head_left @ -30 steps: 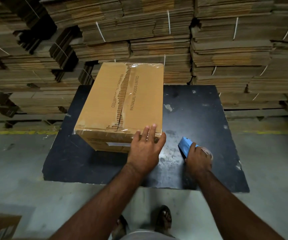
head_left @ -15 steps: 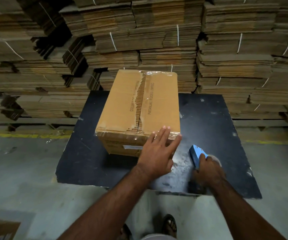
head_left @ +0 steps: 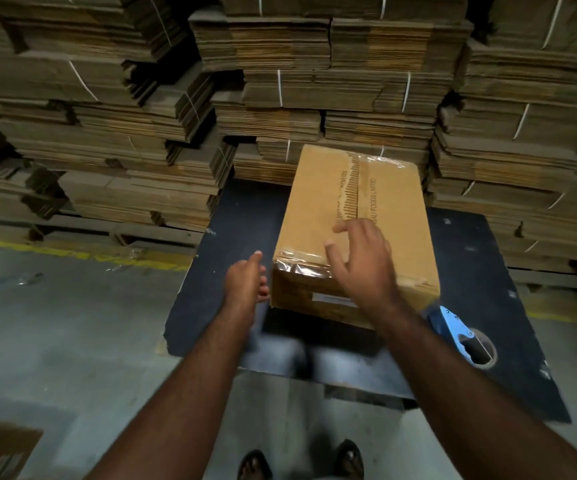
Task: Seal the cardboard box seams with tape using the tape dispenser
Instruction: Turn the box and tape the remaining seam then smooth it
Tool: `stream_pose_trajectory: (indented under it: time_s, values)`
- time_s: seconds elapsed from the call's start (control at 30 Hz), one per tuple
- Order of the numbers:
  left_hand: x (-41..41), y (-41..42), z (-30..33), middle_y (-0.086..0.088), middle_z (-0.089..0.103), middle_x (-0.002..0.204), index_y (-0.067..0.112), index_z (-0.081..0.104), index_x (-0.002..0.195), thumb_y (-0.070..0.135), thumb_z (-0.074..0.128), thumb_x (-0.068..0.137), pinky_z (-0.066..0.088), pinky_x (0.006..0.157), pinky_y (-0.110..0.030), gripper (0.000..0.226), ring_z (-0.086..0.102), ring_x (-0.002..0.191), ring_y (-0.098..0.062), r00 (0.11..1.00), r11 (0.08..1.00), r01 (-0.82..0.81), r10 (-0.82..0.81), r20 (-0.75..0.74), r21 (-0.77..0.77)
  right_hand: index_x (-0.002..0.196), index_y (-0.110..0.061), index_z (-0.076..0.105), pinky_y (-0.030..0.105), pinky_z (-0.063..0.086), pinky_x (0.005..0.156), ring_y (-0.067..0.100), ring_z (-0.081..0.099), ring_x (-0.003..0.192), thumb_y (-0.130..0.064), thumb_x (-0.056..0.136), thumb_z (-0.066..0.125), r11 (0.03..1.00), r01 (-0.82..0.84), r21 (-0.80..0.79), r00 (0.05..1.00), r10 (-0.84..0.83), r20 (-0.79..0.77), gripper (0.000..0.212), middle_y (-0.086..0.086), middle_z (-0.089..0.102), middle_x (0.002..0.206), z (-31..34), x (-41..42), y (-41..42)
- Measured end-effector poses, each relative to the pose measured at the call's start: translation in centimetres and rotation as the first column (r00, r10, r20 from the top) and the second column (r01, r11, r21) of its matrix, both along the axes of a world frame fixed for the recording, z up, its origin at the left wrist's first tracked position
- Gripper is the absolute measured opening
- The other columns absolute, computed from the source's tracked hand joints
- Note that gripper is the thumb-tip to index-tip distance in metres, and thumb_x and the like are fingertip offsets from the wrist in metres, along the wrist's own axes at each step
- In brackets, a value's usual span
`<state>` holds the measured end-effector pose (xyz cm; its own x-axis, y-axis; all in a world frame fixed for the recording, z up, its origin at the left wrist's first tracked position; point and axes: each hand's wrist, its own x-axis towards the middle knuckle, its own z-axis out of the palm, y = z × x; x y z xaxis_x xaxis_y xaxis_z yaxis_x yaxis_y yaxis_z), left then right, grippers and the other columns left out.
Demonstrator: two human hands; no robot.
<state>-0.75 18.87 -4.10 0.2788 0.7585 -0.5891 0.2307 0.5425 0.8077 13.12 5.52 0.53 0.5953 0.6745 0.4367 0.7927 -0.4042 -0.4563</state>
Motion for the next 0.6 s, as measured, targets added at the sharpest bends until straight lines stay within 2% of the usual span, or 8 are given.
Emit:
stream_pose_trajectory:
  time_s: [0.03,0.1,0.2,0.3,0.47,0.6]
  values:
    - [-0.1,0.4,0.0,-0.010,0.054,0.071,0.007,0.058,0.082,0.043,0.049,0.101,0.049,0.058,-0.033,0.041,0.052,0.061,-0.022,0.998,0.991,0.054,-0.051,0.028,-0.126,0.117,-0.018,0.058,0.035,0.040,0.090,0.019,0.052,0.111,-0.034,0.092,0.057,0.997,-0.060,-0.051,0.998,0.060,-0.010,0.030,0.000,0.057,0.119,-0.4,-0.6,1.7]
    - [-0.3,0.7,0.0,-0.014,0.061,0.084,0.004,0.062,0.087,0.050,0.040,0.102,0.052,0.068,-0.037,0.053,0.059,0.075,-0.027,0.985,0.960,0.171,-0.160,0.068,-0.223,0.128,-0.016,0.055,0.041,0.042,0.098,0.023,0.049,0.121,-0.038,0.095,0.051,0.973,-0.159,-0.170,0.987,0.151,-0.062,0.040,0.004,0.054,0.132,-1.7,-1.4,4.3]
    - [-0.5,1.1,-0.4,-0.012,0.065,0.092,0.005,0.067,0.090,0.051,0.035,0.103,0.051,0.078,-0.039,0.057,0.060,0.085,-0.026,0.973,0.940,0.226,-0.203,0.111,-0.254,0.145,-0.014,0.043,0.045,0.034,0.111,0.026,0.036,0.140,-0.043,0.101,0.037,0.921,-0.203,-0.333,0.978,0.174,-0.116,0.053,0.010,0.040,0.152,-3.9,-2.0,5.8]
    - [-0.8,1.3,-0.7,-0.007,0.065,0.088,0.011,0.067,0.086,0.044,0.042,0.102,0.050,0.072,-0.035,0.044,0.057,0.080,-0.020,0.968,0.932,0.239,-0.205,0.147,-0.273,0.149,-0.016,0.037,0.044,0.026,0.115,0.025,0.030,0.144,-0.048,0.100,0.028,0.916,-0.167,-0.365,0.986,0.149,-0.076,0.060,0.009,0.035,0.157,-5.3,-2.4,5.6]
    - [-1.1,1.5,-1.5,0.001,0.064,0.079,0.016,0.066,0.087,0.026,0.058,0.096,0.049,0.065,-0.031,0.016,0.054,0.066,-0.013,0.971,0.947,0.207,-0.169,0.168,-0.244,0.152,-0.018,0.033,0.042,0.020,0.116,0.023,0.025,0.146,-0.047,0.103,0.032,0.911,-0.150,-0.383,0.989,0.141,-0.051,0.056,0.006,0.031,0.159,-5.4,-2.5,5.6]
    - [-0.7,1.6,-1.7,0.000,0.062,0.079,0.019,0.059,0.086,0.021,0.055,0.099,0.044,0.061,-0.028,0.013,0.053,0.064,-0.013,0.975,0.983,0.164,-0.148,0.165,-0.083,0.151,-0.017,0.035,0.041,0.022,0.115,0.023,0.029,0.145,-0.048,0.102,0.032,0.916,-0.121,-0.382,0.991,0.131,0.000,0.058,0.006,0.034,0.158,-5.5,-2.8,5.7]
